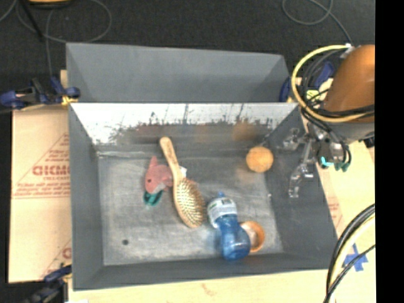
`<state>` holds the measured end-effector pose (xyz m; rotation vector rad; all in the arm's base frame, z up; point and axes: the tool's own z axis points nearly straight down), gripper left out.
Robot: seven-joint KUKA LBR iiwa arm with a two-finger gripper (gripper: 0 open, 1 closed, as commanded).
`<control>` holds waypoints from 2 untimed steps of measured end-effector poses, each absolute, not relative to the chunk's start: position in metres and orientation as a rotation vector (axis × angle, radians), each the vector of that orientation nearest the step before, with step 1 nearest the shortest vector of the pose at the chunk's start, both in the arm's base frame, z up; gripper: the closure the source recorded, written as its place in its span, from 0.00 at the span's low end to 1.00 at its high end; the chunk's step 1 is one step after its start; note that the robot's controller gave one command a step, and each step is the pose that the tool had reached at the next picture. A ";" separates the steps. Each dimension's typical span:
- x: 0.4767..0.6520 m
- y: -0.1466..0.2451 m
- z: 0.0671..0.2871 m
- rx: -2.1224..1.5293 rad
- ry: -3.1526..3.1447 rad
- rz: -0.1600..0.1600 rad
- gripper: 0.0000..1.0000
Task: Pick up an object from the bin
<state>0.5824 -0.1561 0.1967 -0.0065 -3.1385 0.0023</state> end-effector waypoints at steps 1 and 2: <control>0.584 -0.156 0.201 -0.002 -3.146 0.005 0.00; 0.603 -0.143 0.179 0.091 -3.152 0.011 0.00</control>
Offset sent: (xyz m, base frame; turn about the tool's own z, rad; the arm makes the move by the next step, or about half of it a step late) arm 0.0478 0.0463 -0.0710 -0.1761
